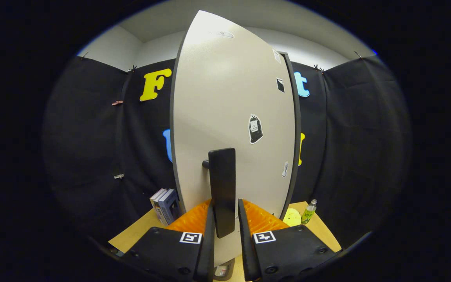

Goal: Open the shoe cabinet door, grab the shoes and put them into the shoe cabinet, then close the shoe cabinet door.

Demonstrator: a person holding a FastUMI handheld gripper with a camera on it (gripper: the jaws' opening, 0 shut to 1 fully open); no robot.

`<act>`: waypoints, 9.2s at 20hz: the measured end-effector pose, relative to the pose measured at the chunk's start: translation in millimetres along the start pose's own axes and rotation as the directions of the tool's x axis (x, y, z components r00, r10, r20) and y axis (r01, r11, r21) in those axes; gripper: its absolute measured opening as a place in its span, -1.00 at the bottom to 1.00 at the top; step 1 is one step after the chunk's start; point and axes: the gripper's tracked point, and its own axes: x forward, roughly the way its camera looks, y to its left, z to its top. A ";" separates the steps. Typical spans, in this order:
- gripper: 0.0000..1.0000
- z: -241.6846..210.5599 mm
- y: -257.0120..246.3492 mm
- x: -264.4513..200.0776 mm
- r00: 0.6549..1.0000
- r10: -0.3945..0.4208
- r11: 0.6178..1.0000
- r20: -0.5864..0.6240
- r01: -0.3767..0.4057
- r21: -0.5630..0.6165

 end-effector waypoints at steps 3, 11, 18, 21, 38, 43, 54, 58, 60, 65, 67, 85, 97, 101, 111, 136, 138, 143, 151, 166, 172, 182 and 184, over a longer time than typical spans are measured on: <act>-0.34 0.5 -18.4 -12.8 1.000 -0.008 1.000 0.003 0.008 -0.011; -0.35 4.9 -89.3 -74.6 0.992 -0.126 0.992 0.005 0.126 -0.017; -0.41 31.7 -141.6 -143.9 0.957 -0.257 0.966 0.137 0.255 0.031; -0.40 23.7 -140.9 -151.7 0.964 -0.246 0.969 0.103 0.243 0.041; -0.40 -87.7 -7.0 -67.6 0.996 -0.068 0.997 -0.058 0.071 0.038; -0.40 -181.6 34.7 -38.6 0.986 -0.047 0.998 -0.160 0.052 0.028; -0.40 -369.0 54.3 14.8 0.910 -0.089 0.991 -0.405 0.123 0.057; -0.40 -421.3 50.7 28.1 0.858 -0.105 0.989 -0.503 0.145 0.041; -0.40 -432.7 50.3 36.1 0.845 -0.109 0.989 -0.524 0.146 0.029; -0.40 -455.7 46.4 56.5 0.816 -0.121 0.989 -0.566 0.150 0.005; -0.40 -463.8 45.0 65.1 0.806 -0.123 0.989 -0.579 0.148 -0.004; -0.18 -478.1 35.0 114.3 0.796 -0.138 0.990 -0.589 0.126 -0.061; -0.90 -475.6 33.8 115.2 0.799 -0.111 0.993 -0.590 0.116 -0.030; -0.90 -460.4 32.9 104.2 0.787 -0.103 0.993 -0.608 0.115 -0.020; -0.90 -272.2 19.2 110.5 0.883 -0.126 0.992 -0.453 0.119 -0.044; -0.90 -56.8 -31.4 377.3 0.937 -0.073 0.997 -0.341 0.074 -0.010; -0.91 -64.4 -32.6 398.7 0.931 -0.068 0.998 -0.358 0.070 -0.006; -0.91 -90.1 -38.3 423.6 0.903 -0.065 0.996 -0.424 0.088 0.034; -0.91 -94.4 -37.5 427.6 0.898 -0.067 0.996 -0.434 0.088 0.027; 0.43 -75.9 -36.0 384.0 0.907 -0.067 0.996 -0.416 0.088 0.031; 0.74 -36.7 -21.7 313.9 0.950 -0.031 0.998 -0.311 0.045 0.039; 0.97 4.9 -2.4 135.6 0.990 -0.034 0.999 -0.138 0.037 0.024; 0.96 16.9 1.4 94.0 0.993 -0.039 0.999 -0.107 0.042 0.028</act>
